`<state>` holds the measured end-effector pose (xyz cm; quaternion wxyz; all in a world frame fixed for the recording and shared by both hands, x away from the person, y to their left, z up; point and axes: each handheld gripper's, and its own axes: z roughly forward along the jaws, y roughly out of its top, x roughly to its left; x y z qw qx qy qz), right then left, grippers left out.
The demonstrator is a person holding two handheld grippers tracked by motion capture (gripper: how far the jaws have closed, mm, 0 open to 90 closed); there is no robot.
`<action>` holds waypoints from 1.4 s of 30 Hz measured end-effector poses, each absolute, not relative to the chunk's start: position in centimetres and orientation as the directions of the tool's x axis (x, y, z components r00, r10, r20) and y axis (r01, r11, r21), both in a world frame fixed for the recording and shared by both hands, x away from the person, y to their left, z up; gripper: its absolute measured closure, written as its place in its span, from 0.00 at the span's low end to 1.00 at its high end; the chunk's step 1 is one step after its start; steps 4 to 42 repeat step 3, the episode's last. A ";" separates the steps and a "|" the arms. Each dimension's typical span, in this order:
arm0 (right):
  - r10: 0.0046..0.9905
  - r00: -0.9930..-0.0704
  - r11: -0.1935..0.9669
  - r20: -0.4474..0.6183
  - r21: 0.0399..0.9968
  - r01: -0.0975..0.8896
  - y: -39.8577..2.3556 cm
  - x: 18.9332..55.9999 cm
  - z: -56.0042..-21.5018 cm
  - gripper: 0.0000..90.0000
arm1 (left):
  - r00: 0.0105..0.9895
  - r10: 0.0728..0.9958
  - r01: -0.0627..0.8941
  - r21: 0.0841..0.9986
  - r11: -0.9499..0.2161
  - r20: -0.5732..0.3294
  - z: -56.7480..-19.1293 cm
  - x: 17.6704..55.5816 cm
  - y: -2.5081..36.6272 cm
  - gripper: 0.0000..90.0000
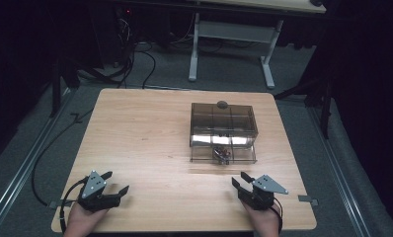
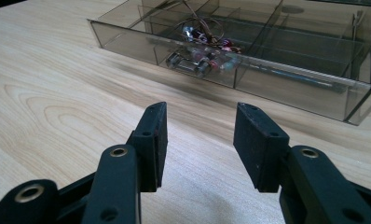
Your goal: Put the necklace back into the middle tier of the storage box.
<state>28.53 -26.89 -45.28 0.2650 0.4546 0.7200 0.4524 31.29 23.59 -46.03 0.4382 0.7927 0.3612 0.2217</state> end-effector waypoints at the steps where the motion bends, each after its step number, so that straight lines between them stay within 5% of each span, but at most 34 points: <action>1: 0.896 -0.444 0.172 0.035 0.893 0.417 -26.9 28.6 -45.3 0.61 | 0.641 0.766 0.378 0.856 -0.354 0.034 -46.0 31.3 23.6 0.22; 42: 0.899 -0.436 0.164 0.041 0.892 0.421 -27.0 28.6 -45.3 0.61 | 0.642 0.766 0.376 0.857 -0.352 0.033 -46.0 31.3 23.7 0.22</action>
